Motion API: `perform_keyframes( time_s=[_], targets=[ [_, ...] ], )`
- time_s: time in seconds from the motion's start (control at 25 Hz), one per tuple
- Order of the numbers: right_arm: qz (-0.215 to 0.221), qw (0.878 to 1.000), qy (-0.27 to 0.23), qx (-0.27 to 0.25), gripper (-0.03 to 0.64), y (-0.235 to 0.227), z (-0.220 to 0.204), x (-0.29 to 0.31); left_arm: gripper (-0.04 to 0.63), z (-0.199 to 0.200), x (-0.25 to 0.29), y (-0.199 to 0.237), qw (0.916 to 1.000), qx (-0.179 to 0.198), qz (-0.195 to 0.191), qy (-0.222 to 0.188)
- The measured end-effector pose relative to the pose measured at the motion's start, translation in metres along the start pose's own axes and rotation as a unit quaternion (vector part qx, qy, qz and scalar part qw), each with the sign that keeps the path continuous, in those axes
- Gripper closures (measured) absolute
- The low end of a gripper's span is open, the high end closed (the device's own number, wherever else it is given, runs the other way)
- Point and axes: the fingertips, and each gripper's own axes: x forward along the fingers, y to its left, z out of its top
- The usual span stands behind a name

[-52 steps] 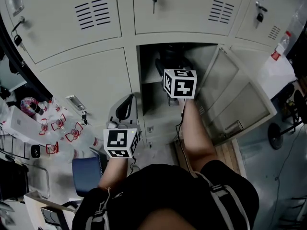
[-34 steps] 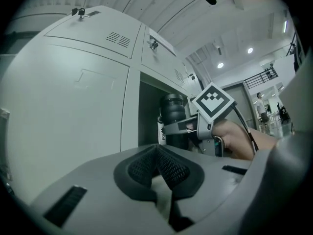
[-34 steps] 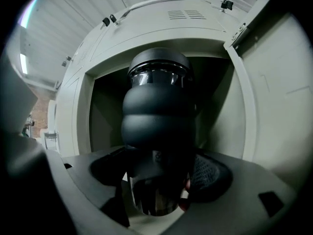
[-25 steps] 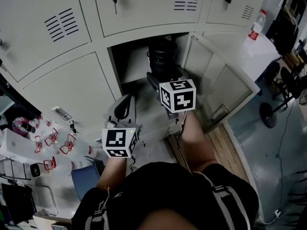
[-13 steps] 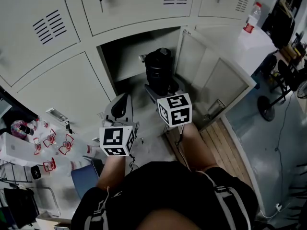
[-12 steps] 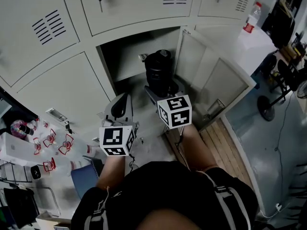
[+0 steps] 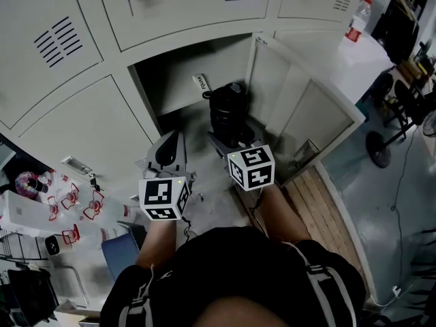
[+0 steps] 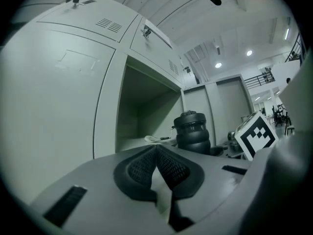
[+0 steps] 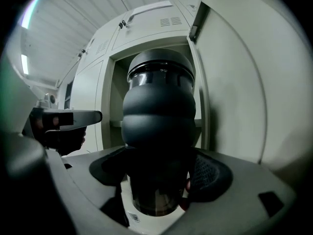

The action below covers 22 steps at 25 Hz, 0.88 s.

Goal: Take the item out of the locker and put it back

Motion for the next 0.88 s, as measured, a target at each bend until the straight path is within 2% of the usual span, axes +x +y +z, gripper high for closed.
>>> perform_keyframes(
  time_s=[0.88],
  targets=[
    [0.005, 1.000, -0.009, -0.011, 0.226, 0.000, 0.006, -0.003, 0.583, -0.001, 0.013, 0.000, 1.0000, 0.001, -0.005, -0.001]
  ],
)
